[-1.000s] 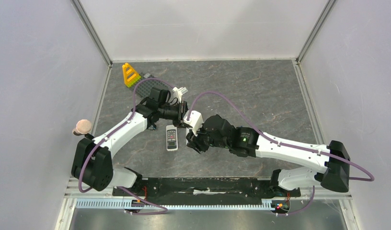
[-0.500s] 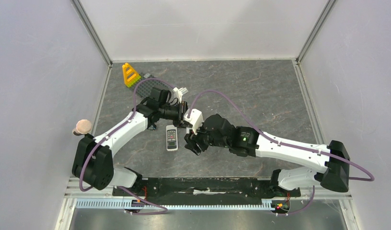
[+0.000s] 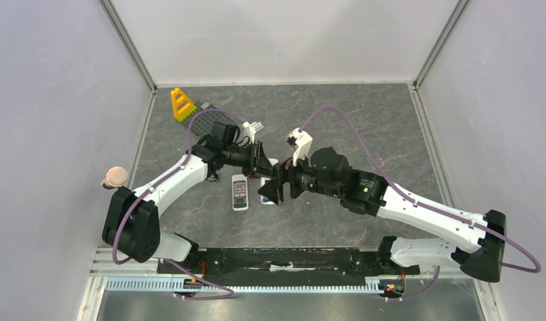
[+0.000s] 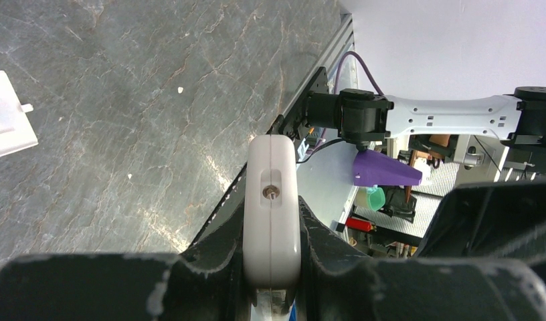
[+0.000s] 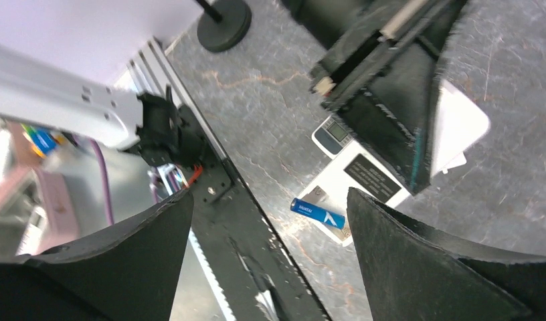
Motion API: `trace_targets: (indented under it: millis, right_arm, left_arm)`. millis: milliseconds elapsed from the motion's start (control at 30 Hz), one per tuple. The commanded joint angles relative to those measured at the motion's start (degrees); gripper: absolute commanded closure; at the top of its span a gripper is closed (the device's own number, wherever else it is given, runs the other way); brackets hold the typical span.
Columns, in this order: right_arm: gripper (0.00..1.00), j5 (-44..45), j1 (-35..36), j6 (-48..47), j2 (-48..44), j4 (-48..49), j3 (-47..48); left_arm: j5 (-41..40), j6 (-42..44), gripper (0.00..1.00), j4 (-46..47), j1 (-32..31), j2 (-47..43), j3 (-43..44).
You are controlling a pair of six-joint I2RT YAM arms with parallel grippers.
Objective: Load the batteries into the remote control
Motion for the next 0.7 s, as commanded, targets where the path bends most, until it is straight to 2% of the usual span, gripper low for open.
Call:
trace_targets:
  millis: [0,300,667]
  right_arm:
    - [0.15,3.7,-2.0,14.7,-3.3,-0.9,-3.9]
    - [0.4,8.6,-2.1,17.0,0.2,-3.8,-6.1]
    - [0.51,11.6,-2.1,17.6,2.8,-4.1,-7.1]
  left_arm:
    - [2.8,2.5,0.98,3.3,-0.2,-1.2,2.1]
    - [3.7,1.6,0.98,5.3,-0.1,-1.4,1.5]
    - [4.2,0.2,0.98,7.0,-0.1,-1.3,0.8]
